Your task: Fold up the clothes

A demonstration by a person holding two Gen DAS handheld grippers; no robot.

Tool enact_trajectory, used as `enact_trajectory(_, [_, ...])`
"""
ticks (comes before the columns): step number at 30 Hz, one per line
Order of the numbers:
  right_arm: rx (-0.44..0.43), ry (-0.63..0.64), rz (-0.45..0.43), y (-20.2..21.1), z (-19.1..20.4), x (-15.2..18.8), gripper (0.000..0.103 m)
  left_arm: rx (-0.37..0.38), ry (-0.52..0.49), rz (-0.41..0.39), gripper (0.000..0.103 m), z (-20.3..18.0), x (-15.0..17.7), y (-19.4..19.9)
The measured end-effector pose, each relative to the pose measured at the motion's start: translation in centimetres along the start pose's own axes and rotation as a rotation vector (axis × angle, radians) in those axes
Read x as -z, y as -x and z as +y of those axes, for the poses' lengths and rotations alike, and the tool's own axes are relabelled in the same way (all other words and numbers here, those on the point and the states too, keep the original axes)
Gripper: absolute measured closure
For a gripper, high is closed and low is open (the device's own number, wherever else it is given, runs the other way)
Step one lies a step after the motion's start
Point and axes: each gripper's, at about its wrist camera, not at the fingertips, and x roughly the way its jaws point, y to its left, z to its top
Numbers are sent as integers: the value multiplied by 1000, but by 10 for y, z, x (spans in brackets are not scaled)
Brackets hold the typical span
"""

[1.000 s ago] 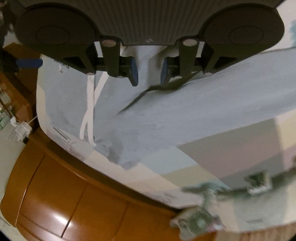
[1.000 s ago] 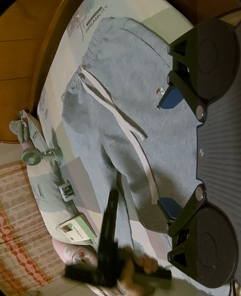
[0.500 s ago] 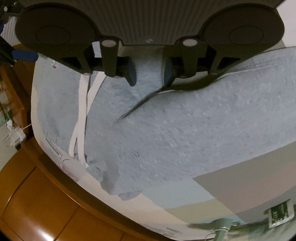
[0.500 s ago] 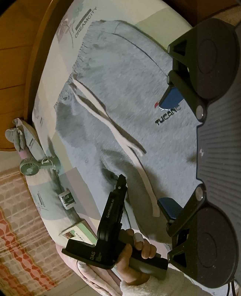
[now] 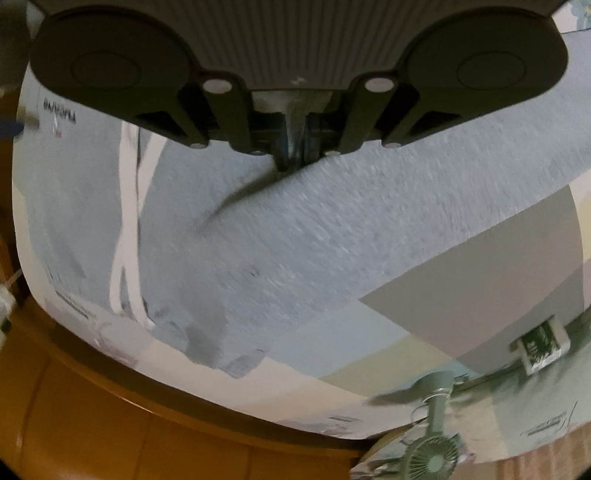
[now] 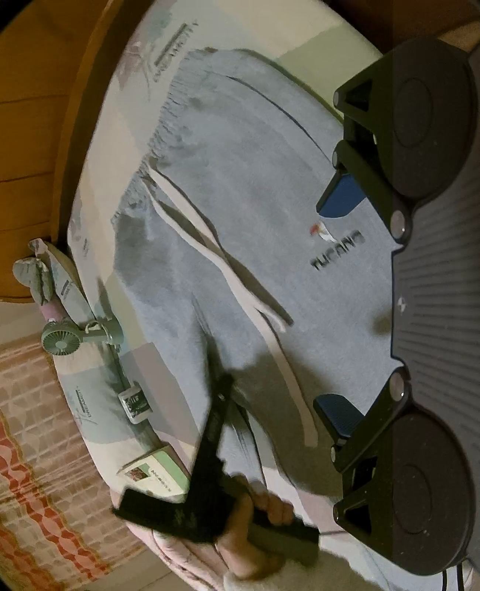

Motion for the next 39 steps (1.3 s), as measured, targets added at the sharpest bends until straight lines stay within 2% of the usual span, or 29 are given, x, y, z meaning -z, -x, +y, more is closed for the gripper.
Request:
enact_trajectory(6, [81,100,46,-25,-14,-12,0,-4,-14,-61,73,-4,32,54])
enact_trajectory(9, [118,148,67,-38,-21,-14,0,34,-3,-78,60,-9,46,71])
enact_trajectory(11, [136,192,70,-44,-21,-9,0,49,1,-70,60,-12,62,79])
enact_trajectory(14, [189,288,77,-50,-10,0,0,27,12,-35,60,-16,85,82])
enact_trajectory(21, [183,274,40,-50,-15,1,0,-16,160,35,57,1,137,87])
enact_trajectory(24, [183,277,46,-44,-15,4,0,-61,206,46,54,10,151,90])
enact_trajectory(27, [178,288,47,-35,-17,8,0,-72,239,35,53,15,153,100])
enact_trajectory(31, [195,253,58,-25,-12,7,0,-107,254,0,53,23,158,116])
enact_trajectory(36, [154,145,18,-3,-5,5,0,-141,316,12,55,38,177,127])
enact_trajectory(39, [134,98,-8,7,1,6,0,-188,373,51,52,50,193,121])
